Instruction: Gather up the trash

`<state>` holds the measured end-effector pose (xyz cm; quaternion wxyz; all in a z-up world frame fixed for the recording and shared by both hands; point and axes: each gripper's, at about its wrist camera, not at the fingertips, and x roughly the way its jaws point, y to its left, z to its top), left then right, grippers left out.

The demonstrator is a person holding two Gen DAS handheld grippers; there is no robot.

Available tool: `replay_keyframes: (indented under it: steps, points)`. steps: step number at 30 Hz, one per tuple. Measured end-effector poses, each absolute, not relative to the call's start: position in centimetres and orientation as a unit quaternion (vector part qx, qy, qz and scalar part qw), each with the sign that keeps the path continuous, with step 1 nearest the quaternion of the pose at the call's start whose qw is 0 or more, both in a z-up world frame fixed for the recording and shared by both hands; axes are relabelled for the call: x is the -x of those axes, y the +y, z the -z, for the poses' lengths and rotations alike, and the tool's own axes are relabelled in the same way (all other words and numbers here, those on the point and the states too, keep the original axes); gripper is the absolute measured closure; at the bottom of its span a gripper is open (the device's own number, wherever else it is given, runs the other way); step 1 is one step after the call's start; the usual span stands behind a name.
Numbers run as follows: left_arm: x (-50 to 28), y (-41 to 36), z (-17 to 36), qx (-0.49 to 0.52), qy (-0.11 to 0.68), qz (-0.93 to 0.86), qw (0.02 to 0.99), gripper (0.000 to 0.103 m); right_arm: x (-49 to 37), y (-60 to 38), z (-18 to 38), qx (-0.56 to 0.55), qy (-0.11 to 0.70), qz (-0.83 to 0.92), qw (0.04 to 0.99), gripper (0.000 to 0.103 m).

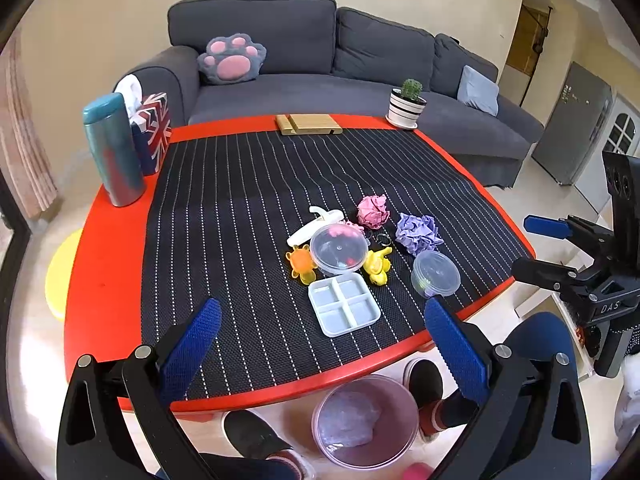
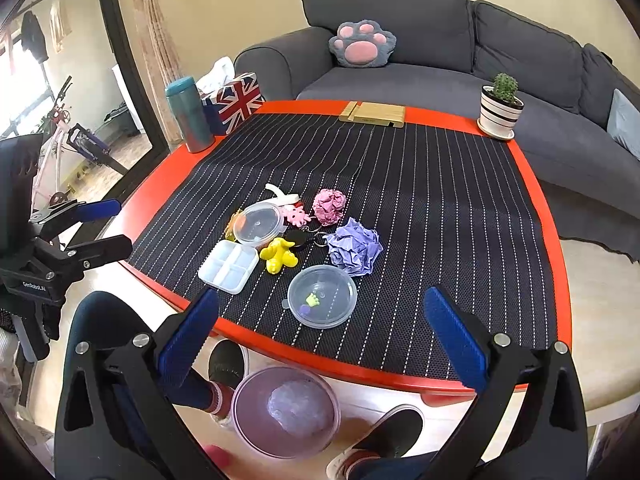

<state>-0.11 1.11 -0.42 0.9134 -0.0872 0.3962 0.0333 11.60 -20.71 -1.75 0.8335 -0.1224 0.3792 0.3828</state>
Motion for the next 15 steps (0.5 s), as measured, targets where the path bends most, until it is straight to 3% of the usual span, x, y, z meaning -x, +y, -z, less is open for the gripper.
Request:
replay_keyframes:
  steps: [15]
  points:
    - [-0.18,0.89,0.5,0.087,0.401,-0.026,0.911,0.005,-11.6,-20.74,1.72,0.123,0.379,-0.39,0.83,0.003]
